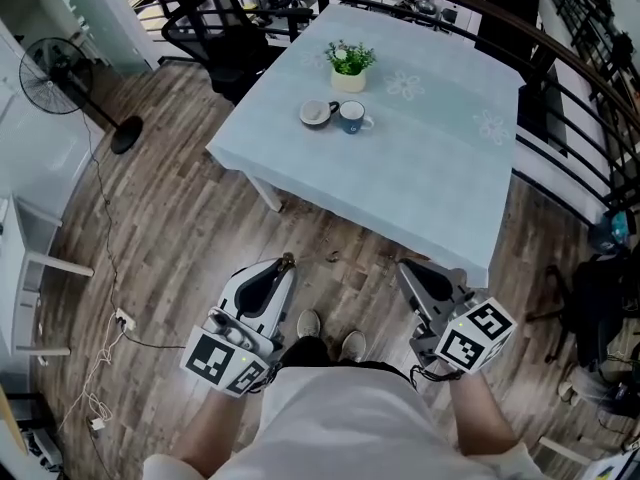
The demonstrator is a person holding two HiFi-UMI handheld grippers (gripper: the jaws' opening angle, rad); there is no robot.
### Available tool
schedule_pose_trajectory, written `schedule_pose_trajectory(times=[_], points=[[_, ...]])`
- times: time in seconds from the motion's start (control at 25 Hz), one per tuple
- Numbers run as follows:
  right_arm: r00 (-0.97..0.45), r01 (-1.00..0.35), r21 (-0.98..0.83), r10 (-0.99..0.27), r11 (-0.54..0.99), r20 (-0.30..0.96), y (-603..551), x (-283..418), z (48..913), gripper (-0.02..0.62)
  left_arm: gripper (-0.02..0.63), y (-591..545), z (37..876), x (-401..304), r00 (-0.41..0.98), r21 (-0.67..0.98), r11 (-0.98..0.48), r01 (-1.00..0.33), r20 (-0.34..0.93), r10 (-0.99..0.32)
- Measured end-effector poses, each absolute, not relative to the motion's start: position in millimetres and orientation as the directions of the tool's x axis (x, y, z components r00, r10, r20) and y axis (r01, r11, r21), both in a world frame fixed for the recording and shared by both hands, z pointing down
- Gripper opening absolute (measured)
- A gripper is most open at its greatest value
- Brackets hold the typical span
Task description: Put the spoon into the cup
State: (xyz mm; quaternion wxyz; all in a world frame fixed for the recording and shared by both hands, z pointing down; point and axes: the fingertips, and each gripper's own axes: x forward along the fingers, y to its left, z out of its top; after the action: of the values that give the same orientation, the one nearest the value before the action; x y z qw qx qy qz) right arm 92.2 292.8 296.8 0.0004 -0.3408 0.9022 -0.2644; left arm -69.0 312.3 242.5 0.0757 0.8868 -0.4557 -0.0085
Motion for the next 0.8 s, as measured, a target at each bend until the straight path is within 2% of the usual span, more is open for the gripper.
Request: schedule_pose_trajectory(times=[0.8], points=[[-0.755, -0.637, -0.464, -0.618, 0.615, 0.218, 202.9, 82.1, 325.2, 0.023, 0.054, 220.0, 271.1, -86.7, 0.582, 0.165, -0.568, -0.806, 0.049, -0.812]])
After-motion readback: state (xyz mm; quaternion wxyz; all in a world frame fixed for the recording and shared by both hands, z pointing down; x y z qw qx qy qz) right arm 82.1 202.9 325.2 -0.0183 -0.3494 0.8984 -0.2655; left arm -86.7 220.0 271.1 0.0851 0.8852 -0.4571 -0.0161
